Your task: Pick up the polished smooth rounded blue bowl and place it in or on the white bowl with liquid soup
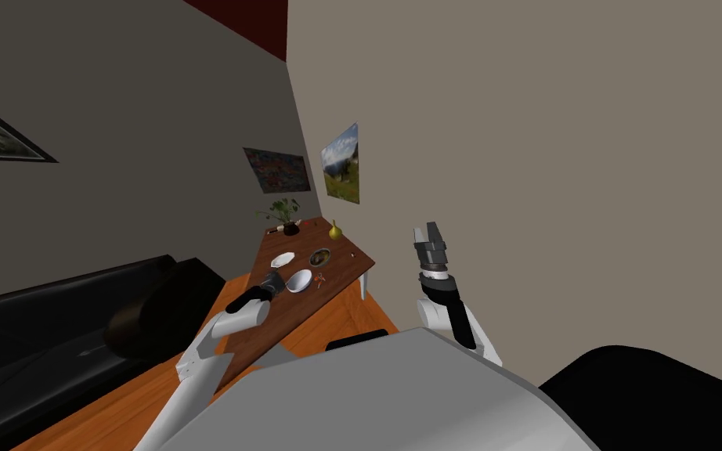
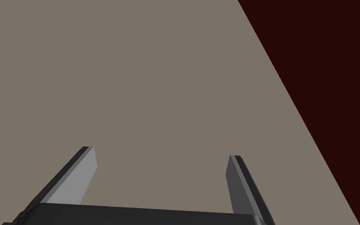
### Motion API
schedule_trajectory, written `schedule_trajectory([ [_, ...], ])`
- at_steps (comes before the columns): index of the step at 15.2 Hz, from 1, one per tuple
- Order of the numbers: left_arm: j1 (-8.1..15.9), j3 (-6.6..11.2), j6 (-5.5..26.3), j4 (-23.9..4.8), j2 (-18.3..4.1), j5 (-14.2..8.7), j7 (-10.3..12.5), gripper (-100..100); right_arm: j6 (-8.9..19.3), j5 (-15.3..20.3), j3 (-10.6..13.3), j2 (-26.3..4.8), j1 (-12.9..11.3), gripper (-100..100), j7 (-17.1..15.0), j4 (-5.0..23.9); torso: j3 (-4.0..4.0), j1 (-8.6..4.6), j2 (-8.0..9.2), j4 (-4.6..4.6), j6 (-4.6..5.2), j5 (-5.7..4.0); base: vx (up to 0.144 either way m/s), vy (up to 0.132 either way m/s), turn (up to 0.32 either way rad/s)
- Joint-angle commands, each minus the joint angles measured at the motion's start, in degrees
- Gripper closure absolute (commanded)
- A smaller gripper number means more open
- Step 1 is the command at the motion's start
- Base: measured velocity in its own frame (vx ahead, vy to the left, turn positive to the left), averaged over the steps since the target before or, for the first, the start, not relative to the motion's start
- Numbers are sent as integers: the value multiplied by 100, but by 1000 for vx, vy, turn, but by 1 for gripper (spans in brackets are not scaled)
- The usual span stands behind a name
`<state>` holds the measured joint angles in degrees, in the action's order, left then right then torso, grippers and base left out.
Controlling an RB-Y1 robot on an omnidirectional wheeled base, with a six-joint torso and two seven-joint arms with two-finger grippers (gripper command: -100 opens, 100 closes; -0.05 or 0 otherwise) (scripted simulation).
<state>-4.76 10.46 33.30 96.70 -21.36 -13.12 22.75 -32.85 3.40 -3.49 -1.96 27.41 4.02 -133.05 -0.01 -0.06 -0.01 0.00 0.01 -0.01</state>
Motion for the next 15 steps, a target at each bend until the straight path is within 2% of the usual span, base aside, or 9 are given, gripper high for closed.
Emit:
schedule_trajectory([
  [1,50,22,284,-43,-22,-24,65,-100,0,0,0,0,0,0,0,0,0,0,0,0,0,0,0,-10,-27],
  [5,165,65,617,-237,-52,-79,206,-100,0,0,0,0,0,0,0,0,0,1,0,0,0,0,0,-9,-40],
  [6,279,107,808,-427,-79,-134,344,-100,0,0,0,0,0,0,0,0,0,1,0,0,-1,0,2,-15,-71],
  [8,279,107,942,-427,-79,-134,344,-100,0,0,0,0,0,0,0,0,-1,0,-1,0,-1,0,4,-13,-44],
  [9,390,148,1134,-613,-103,-188,478,-100,0,0,0,0,0,0,0,0,0,1,-1,0,-1,0,5,-14,-55],
  [11,390,148,1258,-613,-103,-188,478,-100,0,0,0,0,0,0,0,0,-1,-1,-2,0,0,0,5,-14,-50],
  [12,499,188,1443,-793,-125,-241,607,-100,0,0,0,0,0,0,0,0,-1,0,-1,0,-1,0,7,-15,-76],
  [14,499,188,1564,-793,-125,-241,607,-100,0,0,0,0,0,0,0,0,-2,0,-3,-1,0,0,7,-12,-46],
  [15,606,226,1740,-968,-144,-293,731,-100,0,0,0,0,0,0,0,0,-1,1,-2,0,-1,0,7,-14,-58],
])
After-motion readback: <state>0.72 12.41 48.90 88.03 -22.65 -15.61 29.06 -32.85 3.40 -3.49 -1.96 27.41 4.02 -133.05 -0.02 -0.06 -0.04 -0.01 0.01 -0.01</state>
